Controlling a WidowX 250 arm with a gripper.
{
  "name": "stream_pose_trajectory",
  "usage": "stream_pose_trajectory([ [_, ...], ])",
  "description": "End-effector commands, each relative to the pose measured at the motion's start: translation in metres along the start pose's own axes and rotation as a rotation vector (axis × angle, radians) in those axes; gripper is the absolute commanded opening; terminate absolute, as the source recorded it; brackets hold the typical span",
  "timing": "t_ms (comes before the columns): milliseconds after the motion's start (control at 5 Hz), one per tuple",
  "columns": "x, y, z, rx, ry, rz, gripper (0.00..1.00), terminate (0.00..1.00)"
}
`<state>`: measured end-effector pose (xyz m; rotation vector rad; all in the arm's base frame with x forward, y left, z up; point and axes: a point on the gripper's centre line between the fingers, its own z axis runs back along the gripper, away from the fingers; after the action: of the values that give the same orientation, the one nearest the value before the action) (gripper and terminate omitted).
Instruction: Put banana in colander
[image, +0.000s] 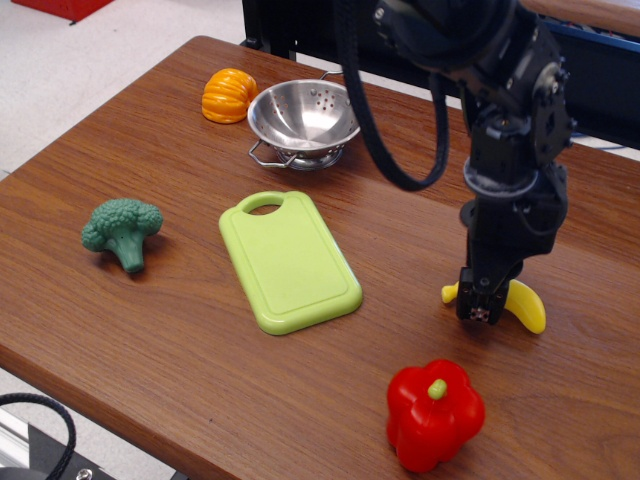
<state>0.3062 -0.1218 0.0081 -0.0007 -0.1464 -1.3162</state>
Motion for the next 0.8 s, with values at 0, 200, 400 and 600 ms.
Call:
stream_pose_trajectory([
  [0,-0.001,-0.007,0.026,0.036,-0.033,0.065,0.0,0.0],
  [200,-0.012,0.012,0.057,0.065,-0.055,0.209,0.0,0.0],
  [400,-0.044,0.038,0.087,0.116,-0.027,0.406,0.0,0.0],
  [600,-0.089,0.048,0.101,0.157,0.05,0.635,0.0,0.0],
])
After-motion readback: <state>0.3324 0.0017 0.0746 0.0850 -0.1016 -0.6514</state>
